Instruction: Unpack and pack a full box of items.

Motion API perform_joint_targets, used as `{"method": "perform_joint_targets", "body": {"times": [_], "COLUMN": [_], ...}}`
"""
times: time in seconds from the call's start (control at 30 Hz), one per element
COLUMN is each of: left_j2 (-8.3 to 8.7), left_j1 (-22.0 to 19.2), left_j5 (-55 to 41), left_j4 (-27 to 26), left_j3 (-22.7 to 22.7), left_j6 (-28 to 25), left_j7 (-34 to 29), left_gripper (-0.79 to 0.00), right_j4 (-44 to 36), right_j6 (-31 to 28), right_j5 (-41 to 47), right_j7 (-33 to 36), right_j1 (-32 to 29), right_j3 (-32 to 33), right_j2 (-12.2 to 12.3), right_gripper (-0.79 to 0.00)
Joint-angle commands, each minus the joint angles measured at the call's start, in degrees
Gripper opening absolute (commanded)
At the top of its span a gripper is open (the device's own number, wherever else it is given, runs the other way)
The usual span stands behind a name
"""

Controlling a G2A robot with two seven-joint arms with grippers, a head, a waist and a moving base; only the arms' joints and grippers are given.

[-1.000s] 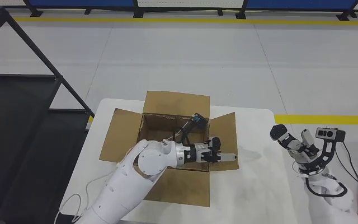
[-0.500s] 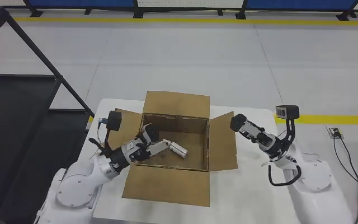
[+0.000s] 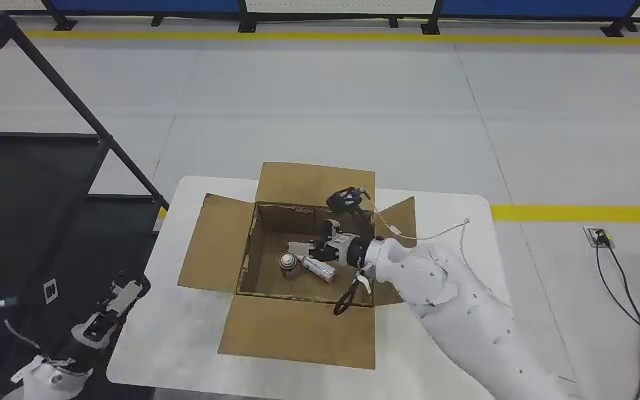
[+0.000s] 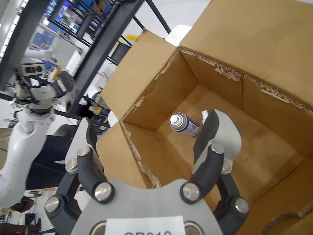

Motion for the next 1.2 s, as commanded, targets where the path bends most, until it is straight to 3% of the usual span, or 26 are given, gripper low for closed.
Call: {"method": "perform_joint_targets", "body": {"times": [0.0, 0.37, 0.5, 0.77, 0.93, 1.13, 1.17], "left_j2": [0.10, 0.12, 0.20, 0.65, 0.88, 0.89, 0.89], "left_j1": [1.0, 1.2, 0.8, -0.1, 0.1, 0.2, 0.2], "left_j5": [-1.7, -1.8, -1.6, -5.6, -8.0, -8.2, -8.2], "left_j4": [1.6, 1.8, 1.2, 3.6, 5.1, 5.2, 5.2], "left_j3": [-0.7, -0.8, -0.3, -1.4, -2.4, -2.5, -2.5], "left_j6": [-0.7, -0.8, 1.4, 5.2, 5.4, 5.5, 5.5], "left_j7": [-0.6, -0.8, 0.0, 0.0, -0.4, -0.5, -0.5], "left_gripper": [0.000, 0.000, 0.000, 0.000, 0.000, 0.000, 0.000], "right_j4": [0.4, 0.1, 0.8, 12.6, 22.5, 32.4, 33.8], "right_j6": [0.1, -0.3, 3.3, 13.6, 10.9, 9.8, 10.1], "right_j5": [0.8, 0.2, -6.9, -16.1, -14.3, -13.8, -14.0], "right_j7": [-0.1, -0.7, 3.7, 14.4, 17.2, 14.8, 14.1], "right_j1": [0.2, -0.5, 3.2, 15.8, 20.0, 22.2, 22.4], "right_j3": [-0.3, -0.7, -5.9, -20.6, -25.2, -28.1, -28.5], "right_j2": [-0.1, -0.2, -1.6, -9.5, -14.8, -20.4, -21.3], "right_gripper": [0.000, 0.000, 0.000, 0.000, 0.000, 0.000, -0.040]}}
